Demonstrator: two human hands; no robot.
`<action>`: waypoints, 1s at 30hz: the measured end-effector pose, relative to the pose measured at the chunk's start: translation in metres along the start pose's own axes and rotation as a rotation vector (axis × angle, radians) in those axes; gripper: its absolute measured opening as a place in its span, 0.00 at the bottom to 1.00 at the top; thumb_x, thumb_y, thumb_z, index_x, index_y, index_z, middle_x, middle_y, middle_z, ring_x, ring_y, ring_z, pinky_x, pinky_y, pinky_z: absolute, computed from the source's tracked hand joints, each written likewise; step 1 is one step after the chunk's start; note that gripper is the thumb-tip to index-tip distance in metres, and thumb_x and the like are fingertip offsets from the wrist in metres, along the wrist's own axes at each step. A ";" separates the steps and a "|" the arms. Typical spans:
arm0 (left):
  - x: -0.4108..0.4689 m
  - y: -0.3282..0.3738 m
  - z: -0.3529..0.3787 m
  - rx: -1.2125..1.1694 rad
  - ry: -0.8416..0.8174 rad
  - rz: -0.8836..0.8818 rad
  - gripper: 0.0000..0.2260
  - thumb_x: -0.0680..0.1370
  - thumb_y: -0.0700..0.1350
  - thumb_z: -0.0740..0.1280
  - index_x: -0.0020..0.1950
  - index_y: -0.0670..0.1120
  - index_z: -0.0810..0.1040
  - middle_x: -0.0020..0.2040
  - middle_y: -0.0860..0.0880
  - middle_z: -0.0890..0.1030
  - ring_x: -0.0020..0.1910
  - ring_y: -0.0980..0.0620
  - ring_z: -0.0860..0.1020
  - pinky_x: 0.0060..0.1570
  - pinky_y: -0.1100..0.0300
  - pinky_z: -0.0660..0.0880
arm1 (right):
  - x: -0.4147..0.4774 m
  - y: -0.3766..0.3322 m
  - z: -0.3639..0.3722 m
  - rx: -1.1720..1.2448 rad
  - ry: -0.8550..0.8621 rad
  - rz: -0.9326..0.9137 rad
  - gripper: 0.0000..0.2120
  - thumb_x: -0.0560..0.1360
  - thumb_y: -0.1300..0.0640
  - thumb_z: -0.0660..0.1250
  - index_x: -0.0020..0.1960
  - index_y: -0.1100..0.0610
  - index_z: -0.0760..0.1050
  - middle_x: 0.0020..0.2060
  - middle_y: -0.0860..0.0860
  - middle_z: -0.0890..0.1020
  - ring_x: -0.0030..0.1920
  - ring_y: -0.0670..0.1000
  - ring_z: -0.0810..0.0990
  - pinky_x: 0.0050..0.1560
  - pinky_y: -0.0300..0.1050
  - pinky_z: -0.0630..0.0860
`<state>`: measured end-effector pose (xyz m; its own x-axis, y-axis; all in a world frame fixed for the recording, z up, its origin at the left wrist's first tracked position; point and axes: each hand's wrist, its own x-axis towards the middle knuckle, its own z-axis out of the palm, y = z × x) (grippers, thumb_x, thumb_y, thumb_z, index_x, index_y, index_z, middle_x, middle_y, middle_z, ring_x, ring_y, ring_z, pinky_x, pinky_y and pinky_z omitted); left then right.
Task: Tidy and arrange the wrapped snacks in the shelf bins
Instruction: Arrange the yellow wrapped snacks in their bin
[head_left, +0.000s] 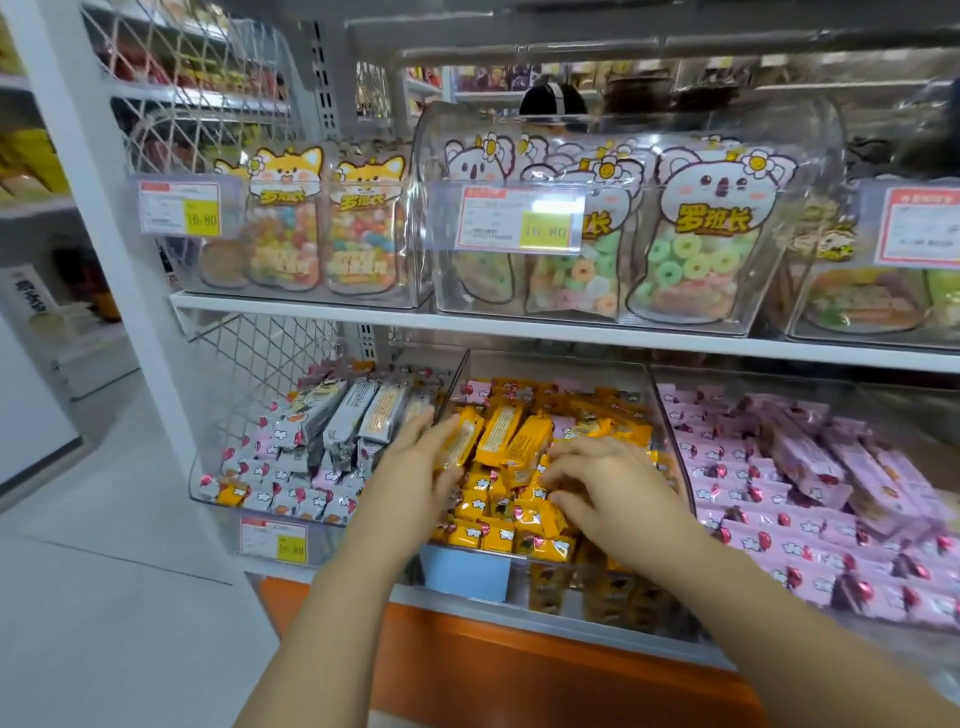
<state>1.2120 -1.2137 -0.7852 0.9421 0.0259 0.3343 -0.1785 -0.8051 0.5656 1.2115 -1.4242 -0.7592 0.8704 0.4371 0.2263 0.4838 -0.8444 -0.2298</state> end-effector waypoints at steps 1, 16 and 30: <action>0.000 0.000 -0.006 0.001 0.032 0.013 0.20 0.79 0.42 0.64 0.71 0.51 0.69 0.73 0.52 0.64 0.71 0.53 0.64 0.67 0.61 0.60 | 0.003 -0.005 0.002 0.004 0.004 -0.018 0.13 0.78 0.49 0.61 0.61 0.43 0.75 0.66 0.40 0.71 0.68 0.44 0.64 0.70 0.46 0.55; -0.012 -0.022 -0.013 0.072 -0.074 0.138 0.18 0.81 0.38 0.57 0.69 0.49 0.72 0.63 0.52 0.68 0.54 0.54 0.71 0.51 0.59 0.72 | 0.059 -0.056 0.039 -0.253 -0.010 -0.133 0.16 0.78 0.45 0.60 0.65 0.41 0.71 0.60 0.45 0.76 0.65 0.53 0.66 0.69 0.55 0.52; -0.015 -0.031 -0.014 -0.006 -0.003 0.083 0.15 0.80 0.38 0.59 0.66 0.46 0.76 0.62 0.50 0.73 0.59 0.54 0.73 0.60 0.63 0.69 | 0.064 -0.070 0.056 -0.270 0.050 -0.013 0.10 0.76 0.44 0.61 0.47 0.47 0.79 0.50 0.46 0.78 0.58 0.51 0.70 0.66 0.52 0.55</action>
<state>1.1995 -1.1805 -0.7973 0.9249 -0.0424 0.3779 -0.2575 -0.8009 0.5405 1.2383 -1.3201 -0.7815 0.8557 0.4380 0.2756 0.4472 -0.8938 0.0321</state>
